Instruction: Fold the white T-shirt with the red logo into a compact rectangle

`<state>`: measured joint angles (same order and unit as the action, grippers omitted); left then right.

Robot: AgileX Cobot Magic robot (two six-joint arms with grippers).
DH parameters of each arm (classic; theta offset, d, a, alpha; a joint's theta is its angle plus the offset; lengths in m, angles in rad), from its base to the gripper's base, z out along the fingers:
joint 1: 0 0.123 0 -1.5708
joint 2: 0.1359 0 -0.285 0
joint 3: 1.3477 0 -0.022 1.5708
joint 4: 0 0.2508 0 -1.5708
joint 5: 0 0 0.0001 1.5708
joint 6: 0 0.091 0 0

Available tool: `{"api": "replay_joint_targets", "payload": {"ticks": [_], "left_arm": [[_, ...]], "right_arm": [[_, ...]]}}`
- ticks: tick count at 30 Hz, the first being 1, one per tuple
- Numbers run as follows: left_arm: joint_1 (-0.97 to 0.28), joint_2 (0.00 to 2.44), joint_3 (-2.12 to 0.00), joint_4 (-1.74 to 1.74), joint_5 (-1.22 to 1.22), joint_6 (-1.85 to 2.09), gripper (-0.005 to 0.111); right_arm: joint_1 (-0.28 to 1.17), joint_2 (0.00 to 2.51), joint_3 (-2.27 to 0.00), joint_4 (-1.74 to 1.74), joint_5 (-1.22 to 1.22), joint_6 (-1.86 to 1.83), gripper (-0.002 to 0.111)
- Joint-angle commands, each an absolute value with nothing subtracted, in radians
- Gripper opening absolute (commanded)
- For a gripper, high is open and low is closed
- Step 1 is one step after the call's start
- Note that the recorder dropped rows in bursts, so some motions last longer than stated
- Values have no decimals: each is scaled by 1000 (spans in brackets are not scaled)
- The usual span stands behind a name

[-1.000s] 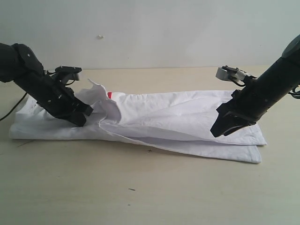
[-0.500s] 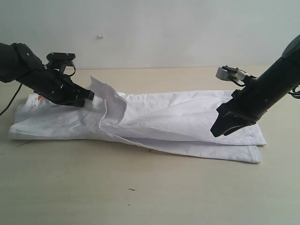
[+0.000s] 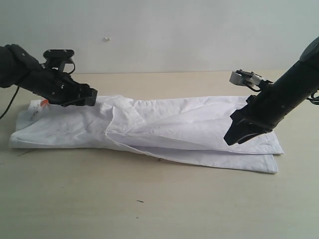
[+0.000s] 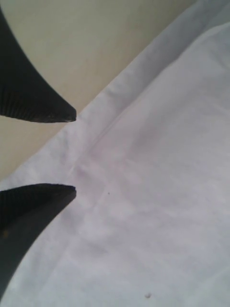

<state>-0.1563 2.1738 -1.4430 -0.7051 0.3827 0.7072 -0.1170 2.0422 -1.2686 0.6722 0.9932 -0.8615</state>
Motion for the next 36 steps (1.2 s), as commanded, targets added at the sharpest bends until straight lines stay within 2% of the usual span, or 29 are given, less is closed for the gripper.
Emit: {"api": "replay_joint_targets", "payload": {"ticks": [1,6,10,16,26,31,36], "left_arm": [[-83,2133,-1441,-698,465,664,50],[-59,2150,-1441,-610,671,700,34],[-59,2194,-1441,-580,722,661,25],[-59,2221,-1441,-384,754,521,24],[-53,2221,-1441,-284,1039,489,24],[-51,2181,-1441,-304,1060,489,33],[-49,2091,-1441,-323,1018,489,36]], "right_arm": [[-122,2042,-1273,678,961,-870,41],[-122,2067,-1273,639,914,-870,41],[-122,2094,-1273,579,888,-830,41],[-122,2125,-1273,498,895,-800,41],[-122,2127,-1273,261,972,-700,39],[-122,2125,-1273,193,1037,-646,39],[-122,2063,-1273,349,1042,-774,39]]}}
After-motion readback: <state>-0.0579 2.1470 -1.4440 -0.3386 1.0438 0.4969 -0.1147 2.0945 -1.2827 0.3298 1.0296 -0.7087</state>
